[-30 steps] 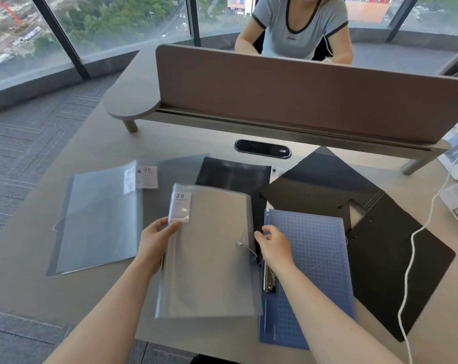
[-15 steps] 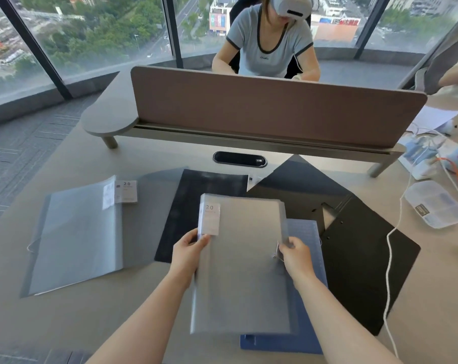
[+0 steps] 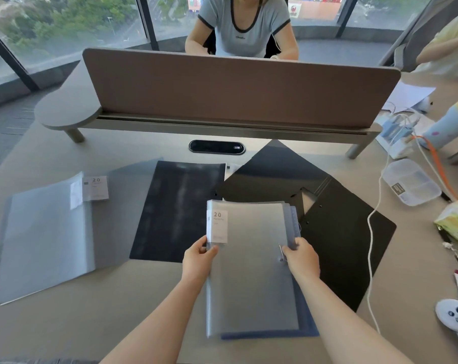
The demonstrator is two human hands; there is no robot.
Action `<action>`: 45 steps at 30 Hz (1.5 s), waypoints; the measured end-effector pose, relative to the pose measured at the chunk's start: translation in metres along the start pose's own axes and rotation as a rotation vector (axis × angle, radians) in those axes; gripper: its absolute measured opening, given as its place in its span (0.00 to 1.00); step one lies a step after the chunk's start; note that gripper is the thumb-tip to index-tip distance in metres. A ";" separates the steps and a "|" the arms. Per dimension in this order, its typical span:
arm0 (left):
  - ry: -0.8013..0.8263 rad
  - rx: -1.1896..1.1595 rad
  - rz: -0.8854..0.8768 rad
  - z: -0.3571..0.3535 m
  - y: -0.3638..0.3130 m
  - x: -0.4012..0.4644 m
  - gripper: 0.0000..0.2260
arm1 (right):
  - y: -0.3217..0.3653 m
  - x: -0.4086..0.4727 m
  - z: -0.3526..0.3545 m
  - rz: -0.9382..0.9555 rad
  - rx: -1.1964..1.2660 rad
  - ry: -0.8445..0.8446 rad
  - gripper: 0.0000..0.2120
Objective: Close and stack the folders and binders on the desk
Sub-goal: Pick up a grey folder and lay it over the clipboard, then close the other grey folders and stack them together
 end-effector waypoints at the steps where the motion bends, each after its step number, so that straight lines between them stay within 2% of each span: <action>1: -0.003 0.013 0.003 -0.001 0.002 0.001 0.15 | -0.001 0.000 0.001 0.005 -0.026 -0.008 0.12; 5: -0.004 0.042 0.018 -0.007 0.009 0.004 0.12 | -0.002 0.002 0.006 0.012 -0.129 -0.046 0.16; 11: -0.054 0.072 -0.005 -0.009 0.009 0.005 0.14 | 0.001 -0.004 0.014 0.027 -0.263 -0.142 0.28; 15: -0.142 0.058 0.008 0.007 0.016 0.006 0.22 | 0.028 -0.014 0.011 0.158 -0.262 -0.183 0.20; 22: -0.302 0.039 -0.008 0.065 0.017 -0.007 0.14 | 0.120 -0.042 -0.044 0.477 -0.206 -0.036 0.12; 30: -0.522 0.058 0.042 0.165 0.031 -0.011 0.15 | 0.195 -0.094 -0.144 0.649 -0.263 0.254 0.15; 38: -0.663 0.244 0.058 0.251 0.038 0.001 0.21 | 0.252 -0.135 -0.223 0.736 -0.382 0.431 0.23; 45: -0.630 0.421 0.030 0.290 0.032 0.034 0.29 | 0.320 -0.142 -0.267 0.802 -0.431 0.446 0.26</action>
Point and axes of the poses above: each hand's wrist, its own x-axis towards the middle knuckle, its own z-axis out of the back of the hand, y = z × x, the point moved 9 cm from there along x, towards the middle knuckle, and after that the axes turned 3 degrees about -x, right-handed, at the moved point
